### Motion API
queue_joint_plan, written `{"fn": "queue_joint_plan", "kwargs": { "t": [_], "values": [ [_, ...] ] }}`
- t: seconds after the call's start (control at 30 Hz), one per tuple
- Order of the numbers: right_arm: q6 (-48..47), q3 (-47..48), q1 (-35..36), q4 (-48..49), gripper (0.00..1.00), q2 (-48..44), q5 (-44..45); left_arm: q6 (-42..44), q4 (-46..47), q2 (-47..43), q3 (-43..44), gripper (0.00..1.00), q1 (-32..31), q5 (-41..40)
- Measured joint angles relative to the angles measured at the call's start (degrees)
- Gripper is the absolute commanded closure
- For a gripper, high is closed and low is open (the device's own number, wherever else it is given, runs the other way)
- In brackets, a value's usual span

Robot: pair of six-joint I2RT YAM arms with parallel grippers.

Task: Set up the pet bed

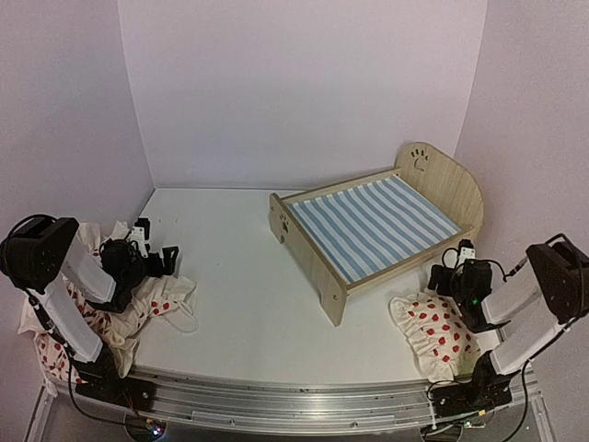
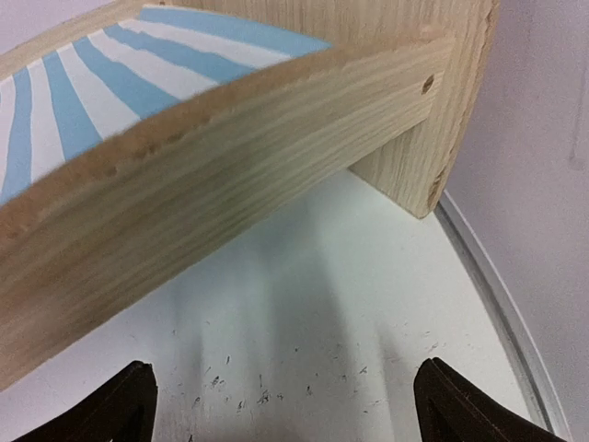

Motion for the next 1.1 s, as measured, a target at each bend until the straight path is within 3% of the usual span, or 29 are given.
{"fn": "queue_joint_plan", "kwargs": {
  "t": [0.17, 0.3, 0.33, 0.37, 0.43, 0.5, 0.57, 0.67, 0.7, 0.8, 0.9, 1.1],
  "values": [
    [1.7, -0.4, 0.0, -7.3, 0.02, -12.8, 3.7, 0.3, -0.4, -0.1, 0.1, 0.00, 0.0, 1.4],
    [3.4, 3.5, 0.0, -20.8, 0.02, -25.5, 4.8, 3.9, -16.6, -6.8, 7.2, 0.01, 0.1, 9.0],
    [3.7, 5.6, 0.0, -25.0, 0.02, -27.9, 4.8, 4.4, -24.3, -9.2, 11.8, 0.07, 0.1, 11.0],
    [3.9, 7.7, 0.0, -29.2, 0.02, -30.1, 4.7, 5.0, -32.7, -11.2, 17.6, 0.24, 0.0, 12.8],
    [4.5, 12.5, 0.0, -35.8, 0.03, -33.6, 4.5, 7.6, -46.6, -12.9, 30.3, 0.40, 0.0, 15.0],
    [5.2, 17.3, 0.0, -40.4, 0.07, -35.7, 3.7, 10.3, -59.9, -13.3, 43.5, 0.40, 0.0, 14.7],
    [6.3, 22.4, -0.1, -44.0, 0.12, -35.7, 1.1, 12.8, -73.2, -12.9, 54.9, 0.24, 0.1, 11.4],
    [9.3, 31.0, 0.2, -49.9, 0.18, -31.4, -5.6, 16.4, -90.3, -11.8, 63.0, 0.03, 1.3, 6.0],
    [10.4, 35.0, 0.7, -52.5, 0.17, -28.7, -8.0, 17.8, -96.0, -11.0, 64.2, 0.01, 2.1, 4.0],
    [11.9, 48.5, 6.3, -61.5, 0.02, -17.9, -10.7, 20.8, -110.6, -7.3, 63.2, 0.00, 6.3, -1.8],
    [11.1, 63.0, 19.5, -69.0, 0.02, -4.8, -12.8, 24.3, -119.0, -5.3, 57.6, 0.00, 11.6, -8.9],
    [10.2, 73.6, 34.1, -76.2, 0.03, 8.1, -17.3, 31.2, -123.4, -7.7, 46.3, 0.01, 13.4, -18.0]
  ]
}}
